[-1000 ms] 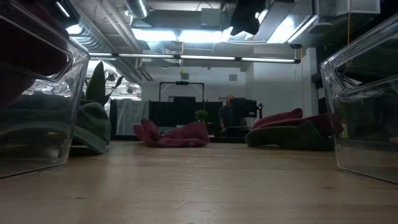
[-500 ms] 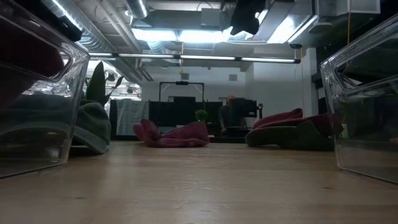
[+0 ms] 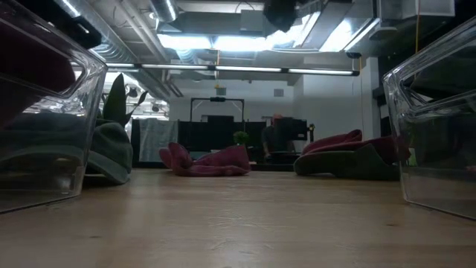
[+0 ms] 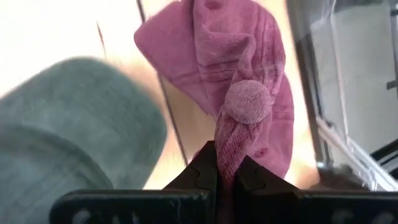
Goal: Pick & Place hat
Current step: Put the bottom red cap into the left transparent bin
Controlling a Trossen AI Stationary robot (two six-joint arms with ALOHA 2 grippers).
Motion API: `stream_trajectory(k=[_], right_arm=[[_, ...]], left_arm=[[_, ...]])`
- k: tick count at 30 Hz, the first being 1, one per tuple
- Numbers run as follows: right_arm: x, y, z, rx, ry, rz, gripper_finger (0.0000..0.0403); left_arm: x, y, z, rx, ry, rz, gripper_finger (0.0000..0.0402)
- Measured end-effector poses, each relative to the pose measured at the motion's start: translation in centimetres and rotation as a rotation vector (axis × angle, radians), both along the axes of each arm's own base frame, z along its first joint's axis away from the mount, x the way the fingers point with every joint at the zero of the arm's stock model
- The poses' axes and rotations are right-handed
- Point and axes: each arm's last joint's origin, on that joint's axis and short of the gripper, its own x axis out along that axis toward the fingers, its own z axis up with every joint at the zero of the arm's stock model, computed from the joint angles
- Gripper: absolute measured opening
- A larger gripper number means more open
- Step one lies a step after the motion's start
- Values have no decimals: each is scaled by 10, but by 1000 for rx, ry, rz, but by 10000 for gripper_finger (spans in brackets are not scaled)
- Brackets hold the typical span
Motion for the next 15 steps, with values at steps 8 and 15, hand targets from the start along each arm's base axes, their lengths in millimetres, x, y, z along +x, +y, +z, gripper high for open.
stream_trajectory(k=[8, 15], right_arm=[[6, 3, 10, 84, -183, 186, 147], [7, 5, 14, 134, -241, 265, 147]], left_arm=[[4, 0, 1, 35, -63, 28, 5], [4, -1, 1, -3, -44, 16, 6]])
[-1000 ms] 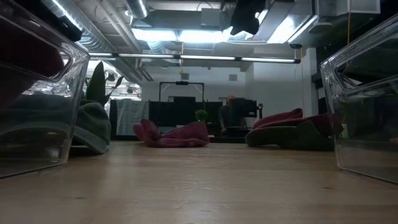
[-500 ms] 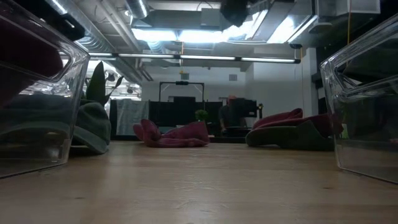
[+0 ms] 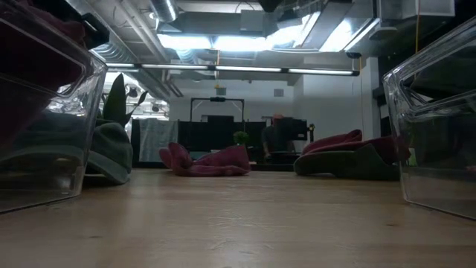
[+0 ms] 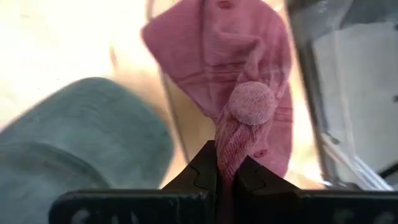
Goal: Pick & Place hat
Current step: Put the bottom red cap into the left transparent bin
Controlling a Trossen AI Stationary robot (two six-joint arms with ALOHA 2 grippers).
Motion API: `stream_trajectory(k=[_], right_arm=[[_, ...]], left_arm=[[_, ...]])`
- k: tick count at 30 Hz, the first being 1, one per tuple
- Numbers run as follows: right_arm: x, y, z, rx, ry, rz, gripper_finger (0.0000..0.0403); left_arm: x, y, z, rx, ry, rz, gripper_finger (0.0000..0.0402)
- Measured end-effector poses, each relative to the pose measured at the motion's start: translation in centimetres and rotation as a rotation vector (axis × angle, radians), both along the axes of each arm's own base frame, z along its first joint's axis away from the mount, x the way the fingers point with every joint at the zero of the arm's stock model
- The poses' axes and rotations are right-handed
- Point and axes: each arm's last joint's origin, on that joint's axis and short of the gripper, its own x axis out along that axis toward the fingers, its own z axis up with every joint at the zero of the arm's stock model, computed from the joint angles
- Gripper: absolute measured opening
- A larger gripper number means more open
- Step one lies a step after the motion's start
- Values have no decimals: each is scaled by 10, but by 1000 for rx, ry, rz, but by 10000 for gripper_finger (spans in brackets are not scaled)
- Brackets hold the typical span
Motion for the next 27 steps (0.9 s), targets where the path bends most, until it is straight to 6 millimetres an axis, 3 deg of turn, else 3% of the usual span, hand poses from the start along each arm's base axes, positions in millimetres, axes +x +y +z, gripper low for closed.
stream_trajectory(k=[7, 16, 27], right_arm=[[0, 0, 0, -1, 5, -5, 147], [-1, -1, -2, -15, 29, -29, 147], [-2, 0, -3, -10, 42, -29, 147]], left_arm=[[-2, -3, 1, -117, 52, -50, 6], [-1, 0, 0, -15, 38, 73, 17], [-1, 1, -1, -1, 44, 115, 118]])
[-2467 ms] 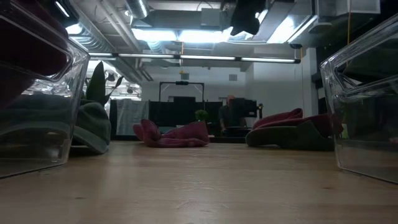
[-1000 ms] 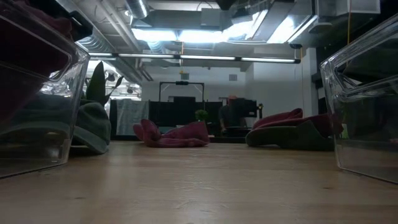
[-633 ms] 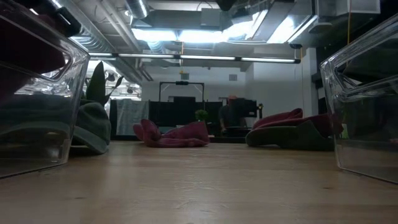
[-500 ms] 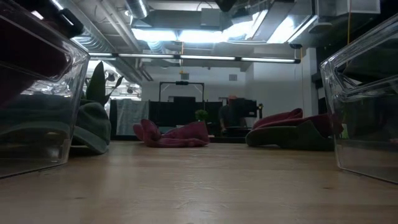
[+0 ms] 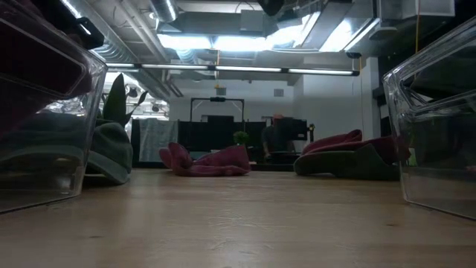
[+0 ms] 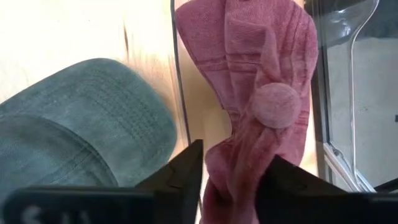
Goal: Pick & Place hat
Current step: Put the bottom red cap into the left transparent bin, then put the left red cap into the left transparent bin
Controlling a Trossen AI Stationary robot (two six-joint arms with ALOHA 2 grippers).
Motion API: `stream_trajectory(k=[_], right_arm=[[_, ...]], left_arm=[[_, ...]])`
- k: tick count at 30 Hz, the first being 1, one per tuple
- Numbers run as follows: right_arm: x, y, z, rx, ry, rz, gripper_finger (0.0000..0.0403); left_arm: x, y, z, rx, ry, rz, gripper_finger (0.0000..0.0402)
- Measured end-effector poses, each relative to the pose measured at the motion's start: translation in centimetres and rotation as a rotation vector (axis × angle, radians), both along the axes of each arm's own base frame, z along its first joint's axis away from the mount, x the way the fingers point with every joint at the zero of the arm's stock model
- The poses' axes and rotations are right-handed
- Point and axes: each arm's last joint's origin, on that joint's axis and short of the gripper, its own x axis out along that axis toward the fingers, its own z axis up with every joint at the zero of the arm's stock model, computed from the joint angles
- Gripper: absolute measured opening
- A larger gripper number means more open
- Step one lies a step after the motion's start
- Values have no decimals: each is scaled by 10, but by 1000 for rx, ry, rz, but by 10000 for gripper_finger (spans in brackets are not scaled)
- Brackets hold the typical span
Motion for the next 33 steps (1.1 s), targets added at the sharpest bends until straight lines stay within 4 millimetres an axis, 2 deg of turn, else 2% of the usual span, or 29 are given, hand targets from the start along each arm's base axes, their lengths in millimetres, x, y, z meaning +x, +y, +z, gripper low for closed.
stream_trajectory(k=[5, 9, 20, 33], right_arm=[[-1, 0, -1, 4, 11, 0, 147], [-2, -1, -3, -25, 41, -35, 147], [-2, -1, -4, -59, 45, -42, 147], [-2, -1, -4, -64, 47, -48, 147]], left_arm=[[-1, -1, 0, -40, 17, -18, 164], [-1, -2, 1, -64, 41, 21, 179], [-2, 0, 4, -49, 13, 38, 179], [-12, 29, 27, -35, -119, 188, 182]])
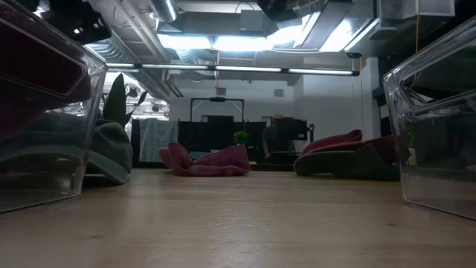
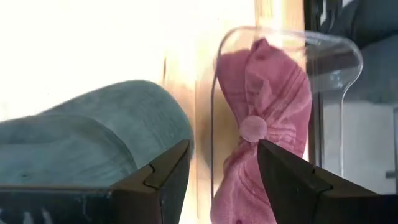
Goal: Pick & Place hat
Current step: Put the left red cap into the left transparent bin
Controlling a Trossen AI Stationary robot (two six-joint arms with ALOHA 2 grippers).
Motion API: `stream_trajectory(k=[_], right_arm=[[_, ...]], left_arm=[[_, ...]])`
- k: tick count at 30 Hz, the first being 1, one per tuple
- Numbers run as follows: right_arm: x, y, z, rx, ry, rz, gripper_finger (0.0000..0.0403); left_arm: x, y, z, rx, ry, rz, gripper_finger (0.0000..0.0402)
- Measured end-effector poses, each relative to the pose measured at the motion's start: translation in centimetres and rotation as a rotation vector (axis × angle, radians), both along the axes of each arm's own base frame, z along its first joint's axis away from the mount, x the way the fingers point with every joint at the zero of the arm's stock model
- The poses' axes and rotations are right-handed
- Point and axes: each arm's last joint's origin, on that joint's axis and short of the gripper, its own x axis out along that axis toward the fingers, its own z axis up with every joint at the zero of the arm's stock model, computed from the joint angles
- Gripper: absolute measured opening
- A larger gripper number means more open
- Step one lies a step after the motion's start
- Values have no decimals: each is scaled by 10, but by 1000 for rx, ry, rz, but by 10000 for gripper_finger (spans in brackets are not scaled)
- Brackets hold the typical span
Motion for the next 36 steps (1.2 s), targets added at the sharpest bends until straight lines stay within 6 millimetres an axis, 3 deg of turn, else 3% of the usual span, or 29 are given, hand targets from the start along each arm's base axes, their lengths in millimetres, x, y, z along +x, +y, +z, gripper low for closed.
stream_trajectory(k=[12, 21, 30, 36], right_arm=[[2, -7, -2, -35, 110, -278, 147], [9, -13, 6, -13, 55, -467, 147], [10, -13, 6, 52, 75, -513, 147], [8, -13, 4, 43, 111, -563, 147]], left_arm=[[-23, 41, 28, 293, -264, 79, 182], [-31, 56, 37, 420, -343, 15, 182], [-16, 70, 41, 618, -408, 102, 176], [12, 89, 35, 645, -418, 226, 177]])
